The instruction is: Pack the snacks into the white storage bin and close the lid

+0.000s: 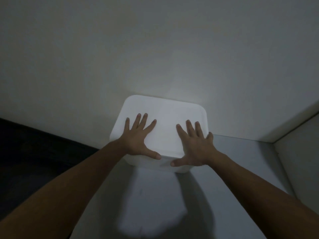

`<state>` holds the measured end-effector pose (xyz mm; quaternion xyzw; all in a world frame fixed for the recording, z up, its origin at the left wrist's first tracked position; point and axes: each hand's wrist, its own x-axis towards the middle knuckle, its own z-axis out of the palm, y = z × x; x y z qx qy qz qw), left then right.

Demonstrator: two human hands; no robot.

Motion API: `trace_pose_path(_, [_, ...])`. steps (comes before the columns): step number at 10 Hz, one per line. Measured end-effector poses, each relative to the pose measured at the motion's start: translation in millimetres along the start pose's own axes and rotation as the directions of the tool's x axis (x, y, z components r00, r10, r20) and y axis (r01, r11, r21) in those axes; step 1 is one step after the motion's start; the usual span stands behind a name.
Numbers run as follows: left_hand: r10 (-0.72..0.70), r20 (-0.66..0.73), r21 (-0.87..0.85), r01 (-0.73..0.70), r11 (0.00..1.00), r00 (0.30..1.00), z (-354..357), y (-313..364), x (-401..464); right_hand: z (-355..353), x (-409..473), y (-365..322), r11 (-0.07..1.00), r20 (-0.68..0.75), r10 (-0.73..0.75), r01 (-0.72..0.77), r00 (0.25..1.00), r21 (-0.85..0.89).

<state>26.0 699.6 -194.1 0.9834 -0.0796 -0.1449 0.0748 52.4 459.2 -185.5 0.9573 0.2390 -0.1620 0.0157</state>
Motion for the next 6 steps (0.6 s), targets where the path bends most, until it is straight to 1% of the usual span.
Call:
trace_pose_path(1, [0.004,-0.042,-0.051,-0.006,0.999,0.999,2,3,-6,-2,-7,-2,1.0,-0.043,0.002,-0.002,0.999,0.002])
trace_pose_path(2, [-0.034,-0.108,-0.081,0.025,0.996,0.994,4,9,-17,-2,-11,-4,1.0,-0.074,0.007,-0.005,0.997,0.018])
trace_pose_path(3, [-0.107,-0.134,-0.096,0.095,0.991,0.985,7,21,-33,-1,-19,-7,0.999,-0.129,0.012,-0.007,0.992,0.039])
trace_pose_path(4, [-0.204,-0.096,-0.103,0.194,0.975,0.974,3,38,-48,5,-29,-11,0.997,-0.179,0.039,-0.026,0.983,0.072])
trace_pose_path(5, [-0.268,-0.095,-0.071,0.262,0.962,0.959,-1,57,-58,10,-51,-12,0.991,-0.193,0.055,-0.031,0.98,0.128])
trace_pose_path(6, [-0.279,-0.159,0.009,0.284,0.959,0.947,14,73,-73,25,-78,-4,0.993,-0.235,0.019,0.008,0.972,0.115])
